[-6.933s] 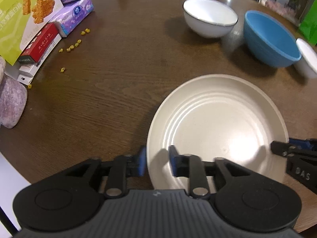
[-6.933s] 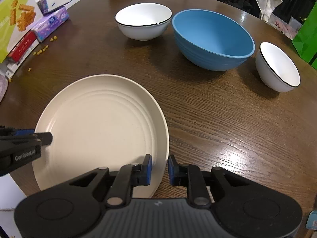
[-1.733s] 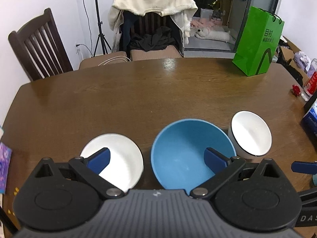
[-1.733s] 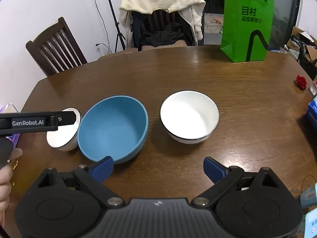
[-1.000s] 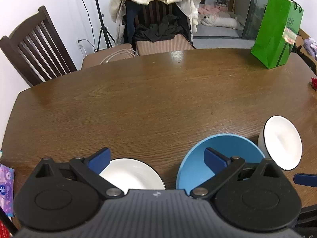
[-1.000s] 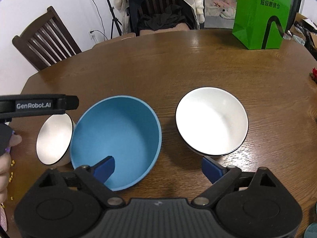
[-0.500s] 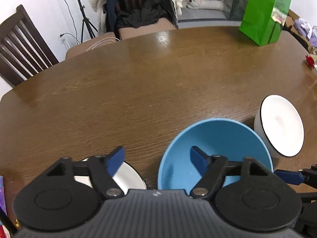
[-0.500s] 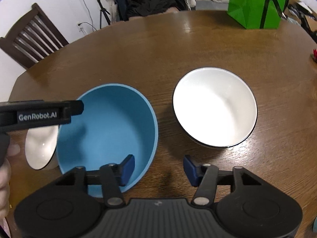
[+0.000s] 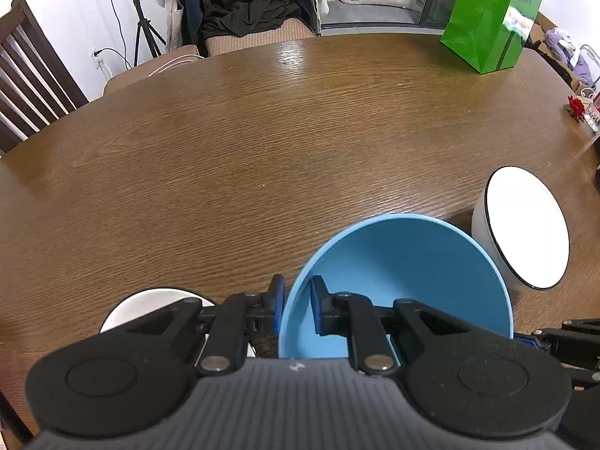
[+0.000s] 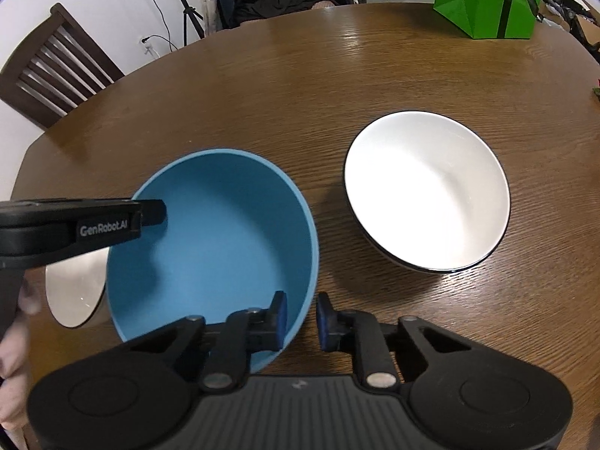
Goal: Organize plates and bowls
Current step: 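Lift the blue bowl with both tools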
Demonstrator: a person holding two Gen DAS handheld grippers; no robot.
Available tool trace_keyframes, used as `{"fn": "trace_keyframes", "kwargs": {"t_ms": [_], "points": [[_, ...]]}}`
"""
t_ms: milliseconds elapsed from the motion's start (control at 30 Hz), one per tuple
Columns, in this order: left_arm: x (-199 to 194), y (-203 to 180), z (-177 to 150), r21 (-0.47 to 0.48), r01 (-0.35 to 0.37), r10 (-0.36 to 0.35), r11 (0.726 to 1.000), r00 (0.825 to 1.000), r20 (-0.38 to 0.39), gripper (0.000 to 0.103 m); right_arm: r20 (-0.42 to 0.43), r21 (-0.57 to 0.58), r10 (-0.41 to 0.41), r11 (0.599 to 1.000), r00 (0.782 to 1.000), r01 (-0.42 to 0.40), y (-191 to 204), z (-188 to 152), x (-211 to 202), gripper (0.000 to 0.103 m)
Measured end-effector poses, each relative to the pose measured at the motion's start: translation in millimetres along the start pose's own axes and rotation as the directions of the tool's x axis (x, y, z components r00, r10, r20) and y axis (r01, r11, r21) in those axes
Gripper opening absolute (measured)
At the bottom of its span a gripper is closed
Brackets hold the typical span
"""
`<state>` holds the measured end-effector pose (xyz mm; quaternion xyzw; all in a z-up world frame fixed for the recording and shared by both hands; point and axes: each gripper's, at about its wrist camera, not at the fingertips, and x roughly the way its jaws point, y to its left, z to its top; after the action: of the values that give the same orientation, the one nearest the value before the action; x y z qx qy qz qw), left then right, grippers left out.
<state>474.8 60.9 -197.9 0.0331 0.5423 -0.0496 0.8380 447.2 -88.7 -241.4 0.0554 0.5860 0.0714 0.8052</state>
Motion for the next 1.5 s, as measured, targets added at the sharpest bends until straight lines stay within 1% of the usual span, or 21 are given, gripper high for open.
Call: {"fn": "trace_keyframes", "kwargs": {"t_ms": [367,500,933,1500], "points": [[-5,1,-2,-0.002,0.016,-0.016,1.0,1.0,0.005,0.014,0.005,0.017,-0.027,1.0,1.0,0.026,3,-3,1,0.01],[-9,-1,-4,0.0,0.016,-0.016,1.0,1.0,0.012,0.014,0.012,0.018,-0.022,1.0,1.0,0.021,3,-6,-3,0.01],[-33,-23,-12,0.007,0.004,-0.004,1.0,0.999,0.036,0.014,0.026,0.021,-0.012,1.0,1.0,0.012,-9,-13,-22,0.011],[-70,-57,-36,0.011,0.005,-0.006,1.0,0.998,0.069,0.014,0.057,0.025,-0.006,1.0,0.998,0.005,-26,-38,-55,0.01]]}}
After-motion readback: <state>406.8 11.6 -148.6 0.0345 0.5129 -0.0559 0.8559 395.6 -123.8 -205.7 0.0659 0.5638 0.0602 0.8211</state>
